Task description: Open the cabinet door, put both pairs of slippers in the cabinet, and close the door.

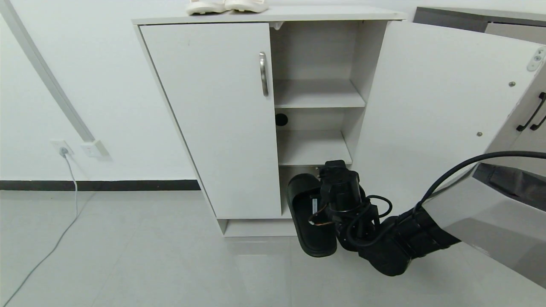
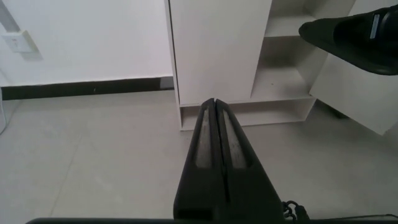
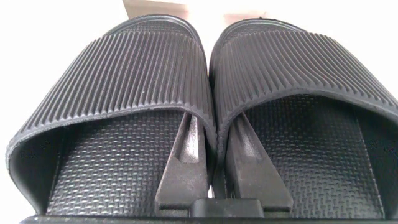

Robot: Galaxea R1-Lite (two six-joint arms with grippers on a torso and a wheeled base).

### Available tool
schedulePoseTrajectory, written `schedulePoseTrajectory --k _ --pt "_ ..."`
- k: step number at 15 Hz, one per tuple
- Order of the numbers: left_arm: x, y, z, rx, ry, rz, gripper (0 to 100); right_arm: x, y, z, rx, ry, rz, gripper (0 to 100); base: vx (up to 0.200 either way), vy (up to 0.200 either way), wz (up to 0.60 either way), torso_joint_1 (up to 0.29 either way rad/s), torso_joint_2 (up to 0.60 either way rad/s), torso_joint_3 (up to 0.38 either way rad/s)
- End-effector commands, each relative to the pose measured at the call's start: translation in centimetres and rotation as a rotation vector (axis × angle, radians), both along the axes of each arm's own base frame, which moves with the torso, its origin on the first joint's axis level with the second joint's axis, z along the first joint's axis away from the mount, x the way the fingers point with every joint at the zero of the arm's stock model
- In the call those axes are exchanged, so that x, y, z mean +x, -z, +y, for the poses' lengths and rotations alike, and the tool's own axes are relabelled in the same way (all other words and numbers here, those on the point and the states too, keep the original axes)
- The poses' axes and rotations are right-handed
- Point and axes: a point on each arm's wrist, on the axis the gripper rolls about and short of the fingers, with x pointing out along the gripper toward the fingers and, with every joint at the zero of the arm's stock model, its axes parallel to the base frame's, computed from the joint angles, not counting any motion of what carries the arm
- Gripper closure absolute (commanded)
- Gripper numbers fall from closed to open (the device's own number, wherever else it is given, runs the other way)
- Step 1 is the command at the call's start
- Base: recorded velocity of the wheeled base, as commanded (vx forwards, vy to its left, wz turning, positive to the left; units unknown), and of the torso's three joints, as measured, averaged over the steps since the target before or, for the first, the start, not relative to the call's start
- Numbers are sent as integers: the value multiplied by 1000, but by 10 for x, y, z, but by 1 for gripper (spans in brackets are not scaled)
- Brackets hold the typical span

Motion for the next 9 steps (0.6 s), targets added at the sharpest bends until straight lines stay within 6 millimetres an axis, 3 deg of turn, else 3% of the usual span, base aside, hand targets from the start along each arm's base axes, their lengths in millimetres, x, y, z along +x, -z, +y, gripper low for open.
schedulePoseTrajectory --k 1,6,9 --pt "0 0 0 1 0 0 100 0 1 1 -1 0 1 100 0 0 0 -2 -2 -193" --pt "0 0 0 0 -1 0 100 -2 11 10 -22 13 -18 100 0 0 0 1 4 -200" --pt "0 0 0 -2 -1 0 100 2 14 16 -15 48 -110 100 0 0 0 5 0 -68"
